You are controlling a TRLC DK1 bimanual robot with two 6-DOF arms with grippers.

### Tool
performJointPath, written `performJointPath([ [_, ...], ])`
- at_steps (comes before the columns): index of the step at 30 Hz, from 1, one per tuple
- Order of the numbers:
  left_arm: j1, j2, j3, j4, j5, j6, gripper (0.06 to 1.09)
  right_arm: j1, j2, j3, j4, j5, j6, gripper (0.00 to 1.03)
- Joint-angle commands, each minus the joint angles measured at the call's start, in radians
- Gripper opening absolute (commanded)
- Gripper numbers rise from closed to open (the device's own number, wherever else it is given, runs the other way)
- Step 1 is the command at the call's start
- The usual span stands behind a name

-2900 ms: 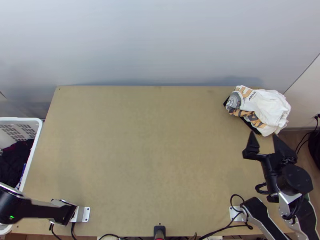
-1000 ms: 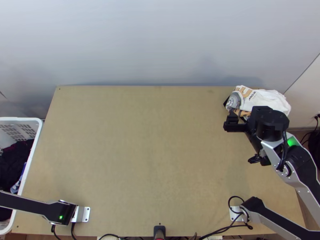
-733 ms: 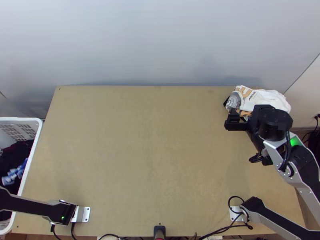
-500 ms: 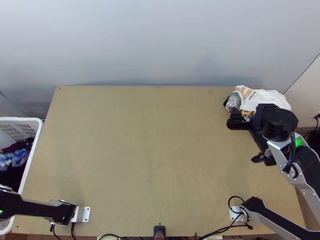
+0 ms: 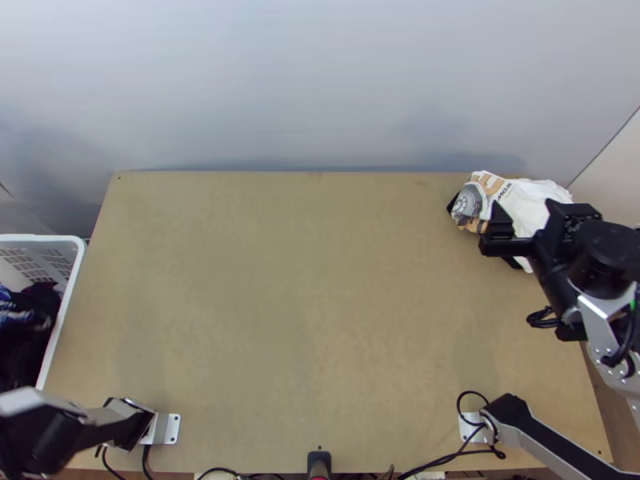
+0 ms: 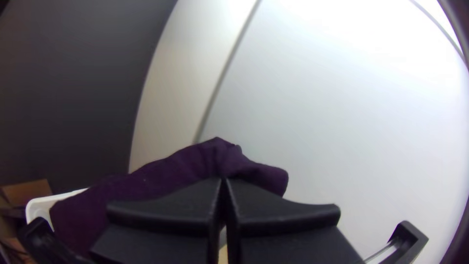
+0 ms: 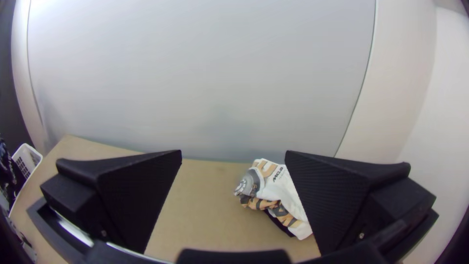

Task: Fold the t-shirt

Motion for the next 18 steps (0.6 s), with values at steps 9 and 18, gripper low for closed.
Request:
performJointPath([
  [9,-1.065,-0.231,-0.142,-0.042,-0.312,-0.130,0.10,-0.084,-0.082,-0.006,-0.035,0.043,-0.014,0.99],
  [18,-1.547,-0.182,-0.541,0.257,-0.565,-0.126,0.10,-0.131,-0.087,0.000,-0.064,0.058,-0.014,0.99],
])
